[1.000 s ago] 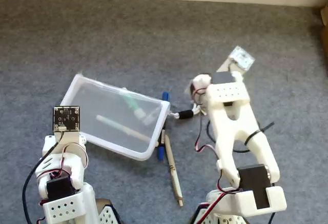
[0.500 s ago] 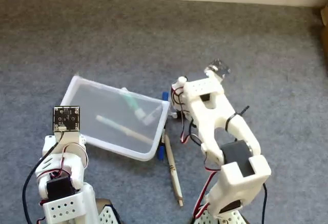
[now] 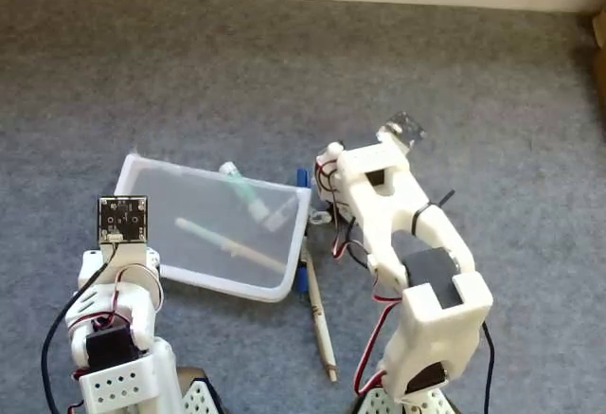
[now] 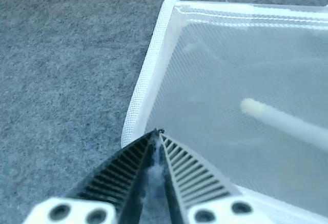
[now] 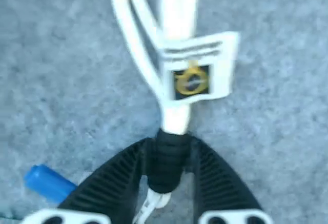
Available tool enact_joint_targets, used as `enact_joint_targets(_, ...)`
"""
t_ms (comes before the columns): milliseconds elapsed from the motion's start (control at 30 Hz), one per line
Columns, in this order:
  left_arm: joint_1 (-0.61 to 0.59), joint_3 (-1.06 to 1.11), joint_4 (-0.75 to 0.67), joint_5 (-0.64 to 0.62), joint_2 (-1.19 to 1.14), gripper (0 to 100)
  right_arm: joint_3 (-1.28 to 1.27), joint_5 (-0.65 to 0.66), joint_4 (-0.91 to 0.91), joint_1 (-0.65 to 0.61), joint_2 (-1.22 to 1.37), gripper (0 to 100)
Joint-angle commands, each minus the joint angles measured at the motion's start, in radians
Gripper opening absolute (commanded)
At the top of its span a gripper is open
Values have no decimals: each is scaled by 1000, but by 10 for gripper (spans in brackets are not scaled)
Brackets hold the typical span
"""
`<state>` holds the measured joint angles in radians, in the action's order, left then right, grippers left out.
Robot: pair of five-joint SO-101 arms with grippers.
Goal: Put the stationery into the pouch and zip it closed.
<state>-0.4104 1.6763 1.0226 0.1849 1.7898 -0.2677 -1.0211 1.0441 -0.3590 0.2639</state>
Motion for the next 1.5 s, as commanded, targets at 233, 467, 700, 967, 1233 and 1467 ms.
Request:
enact_joint_targets(233,-16,19,11,-6,12,11,42,77,19,73,-22,4)
enact_joint_targets(467,-16,19,11,-6,12,11,125,150,87,62,-143,4)
enact_joint_targets(700,-16,19,11,-6,12,11,131,232,88,-22,-317,4)
enact_joint_targets(967,-15,19,11,-6,12,11,222,305,79,-117,-464,4)
enact_joint_targets(1233,-15,19,9,-6,12,11,449,400,77,-127,-473,4)
enact_joint_targets(1467,-15,19,8,-6,12,11,645,526,18,-127,-453,4)
